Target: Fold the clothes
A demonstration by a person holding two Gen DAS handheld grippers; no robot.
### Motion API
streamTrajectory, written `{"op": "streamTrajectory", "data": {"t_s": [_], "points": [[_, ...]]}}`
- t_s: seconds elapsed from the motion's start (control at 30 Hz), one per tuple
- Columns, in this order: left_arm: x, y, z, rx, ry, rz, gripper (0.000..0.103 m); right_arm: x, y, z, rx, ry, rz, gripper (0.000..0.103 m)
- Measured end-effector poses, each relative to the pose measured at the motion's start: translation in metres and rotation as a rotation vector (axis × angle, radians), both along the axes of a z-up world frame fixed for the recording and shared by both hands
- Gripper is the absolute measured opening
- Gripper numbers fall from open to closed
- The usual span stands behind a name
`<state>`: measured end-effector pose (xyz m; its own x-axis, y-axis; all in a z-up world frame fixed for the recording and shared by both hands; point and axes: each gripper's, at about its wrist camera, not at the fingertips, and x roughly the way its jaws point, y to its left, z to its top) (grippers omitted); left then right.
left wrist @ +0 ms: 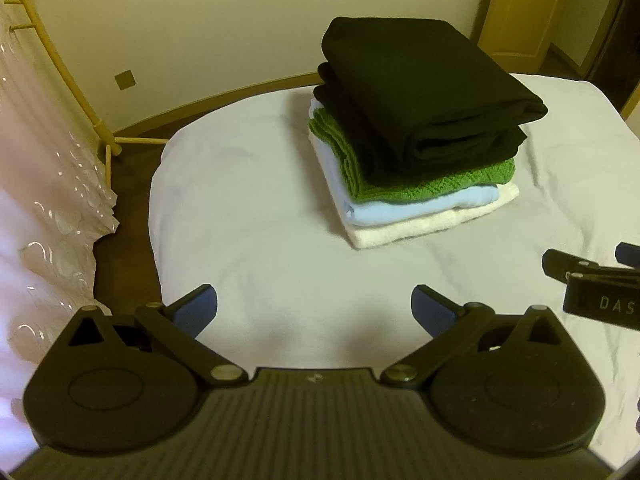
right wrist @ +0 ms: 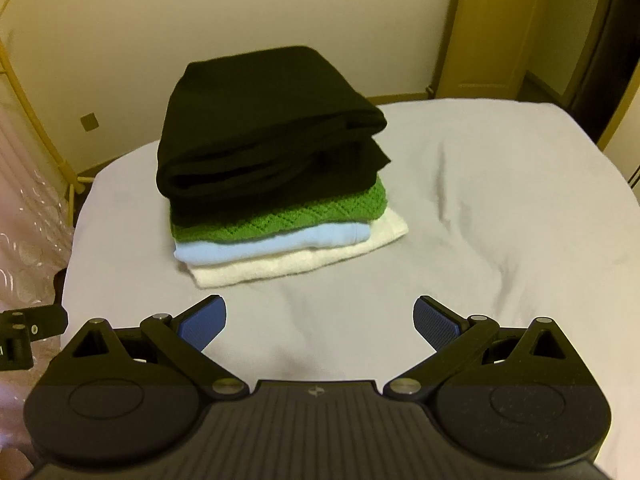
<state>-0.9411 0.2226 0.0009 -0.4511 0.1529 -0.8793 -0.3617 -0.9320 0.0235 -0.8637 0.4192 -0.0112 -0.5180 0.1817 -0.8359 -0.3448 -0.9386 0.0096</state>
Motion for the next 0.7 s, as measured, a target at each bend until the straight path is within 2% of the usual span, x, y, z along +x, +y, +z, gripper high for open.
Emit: {"op": "streamTrajectory", "data": {"t_s": [0.53, 0.7], "points": [[-0.008, 0.008, -0.017, -0.030, -0.016, -0.013, 0.102, -0.008, 0.002, -0.005, -0.005, -0.011, 0.001, 0.103], [-0.005, 0.007, -0.012, -0.026, 0.036, -0.051, 0.102, -0.009, 0.001, -0.002, -0.001, -0.009, -0.001, 0.103]]}}
